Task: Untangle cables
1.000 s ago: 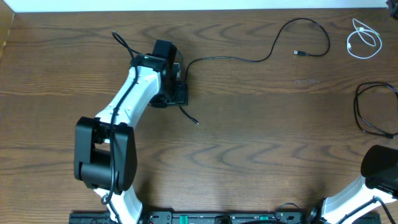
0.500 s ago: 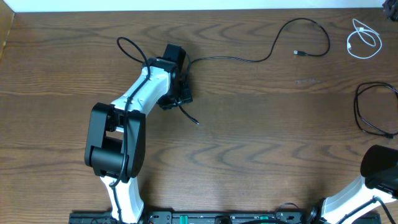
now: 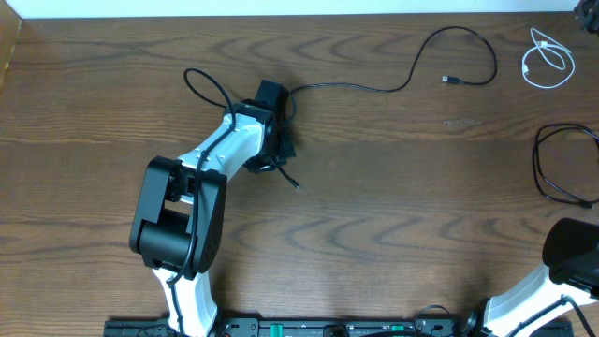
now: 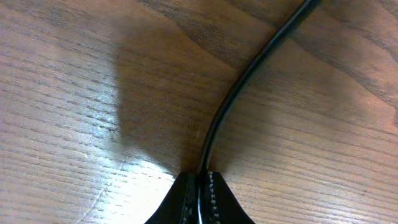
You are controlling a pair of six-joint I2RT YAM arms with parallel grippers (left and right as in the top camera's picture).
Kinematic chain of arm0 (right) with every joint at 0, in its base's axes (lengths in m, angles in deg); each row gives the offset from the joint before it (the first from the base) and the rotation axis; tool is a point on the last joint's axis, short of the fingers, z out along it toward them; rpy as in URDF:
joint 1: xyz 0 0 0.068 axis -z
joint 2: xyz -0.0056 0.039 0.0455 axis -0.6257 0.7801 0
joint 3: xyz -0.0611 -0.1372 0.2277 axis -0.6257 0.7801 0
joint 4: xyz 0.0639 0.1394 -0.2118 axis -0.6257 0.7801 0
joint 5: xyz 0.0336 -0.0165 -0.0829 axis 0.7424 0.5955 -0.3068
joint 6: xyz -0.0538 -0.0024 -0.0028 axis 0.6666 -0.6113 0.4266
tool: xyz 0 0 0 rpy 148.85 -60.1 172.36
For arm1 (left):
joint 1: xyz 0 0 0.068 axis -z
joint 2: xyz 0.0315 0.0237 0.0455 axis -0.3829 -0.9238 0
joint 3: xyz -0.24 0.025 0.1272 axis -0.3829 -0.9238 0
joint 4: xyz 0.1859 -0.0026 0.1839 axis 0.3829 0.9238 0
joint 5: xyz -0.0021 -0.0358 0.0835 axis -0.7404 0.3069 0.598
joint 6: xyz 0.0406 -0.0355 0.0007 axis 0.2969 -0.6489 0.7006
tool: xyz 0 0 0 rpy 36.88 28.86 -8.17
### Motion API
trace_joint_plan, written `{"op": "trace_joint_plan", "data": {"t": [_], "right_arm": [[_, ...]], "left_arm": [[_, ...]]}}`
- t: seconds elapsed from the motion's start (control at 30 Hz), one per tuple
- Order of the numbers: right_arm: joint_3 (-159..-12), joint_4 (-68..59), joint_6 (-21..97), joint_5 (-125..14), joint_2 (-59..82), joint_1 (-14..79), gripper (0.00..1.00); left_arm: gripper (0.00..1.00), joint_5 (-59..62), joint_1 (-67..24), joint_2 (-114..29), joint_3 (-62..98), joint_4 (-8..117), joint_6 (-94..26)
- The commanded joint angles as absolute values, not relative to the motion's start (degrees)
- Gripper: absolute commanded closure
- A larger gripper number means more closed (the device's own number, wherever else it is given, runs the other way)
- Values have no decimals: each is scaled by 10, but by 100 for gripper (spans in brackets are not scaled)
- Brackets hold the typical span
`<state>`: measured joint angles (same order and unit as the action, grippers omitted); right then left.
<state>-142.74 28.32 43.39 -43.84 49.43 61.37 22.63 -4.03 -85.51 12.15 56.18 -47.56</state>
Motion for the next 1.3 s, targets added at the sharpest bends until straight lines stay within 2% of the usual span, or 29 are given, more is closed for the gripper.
{"op": "trace_joint_plan", "data": {"t": [0.0,0.2,0.37,0.47,0.53,0.63,0.77,0.97,1.07,1.27], "right_arm": [[-1426,292,439,-439,494,604,48],[-1426,345,489,-376,494,583,44],[-1426,387,633,-240,494,536,41],[-1426,391,667,-225,494,503,34],[-1426,391,682,-225,496,475,33],[-1424,393,695,-228,503,440,37],[-1414,403,722,-205,531,417,36],[-1362,425,864,-93,576,417,31],[-1302,387,959,-73,582,417,26],[-1194,242,990,-73,582,397,27]], "left_arm": [[93,228,-38,-834,117,546,-433],[92,149,-38,-635,131,514,-341],[93,87,-38,-462,131,510,-339],[93,66,-38,-400,131,510,-339],[93,56,-38,-372,131,510,-339],[93,38,-38,-349,131,510,-339],[93,-5,-38,-340,131,512,-346],[93,-33,-38,-336,132,512,-370],[93,-33,-39,-331,132,512,-376],[93,-34,-51,-328,132,512,-389]]}}
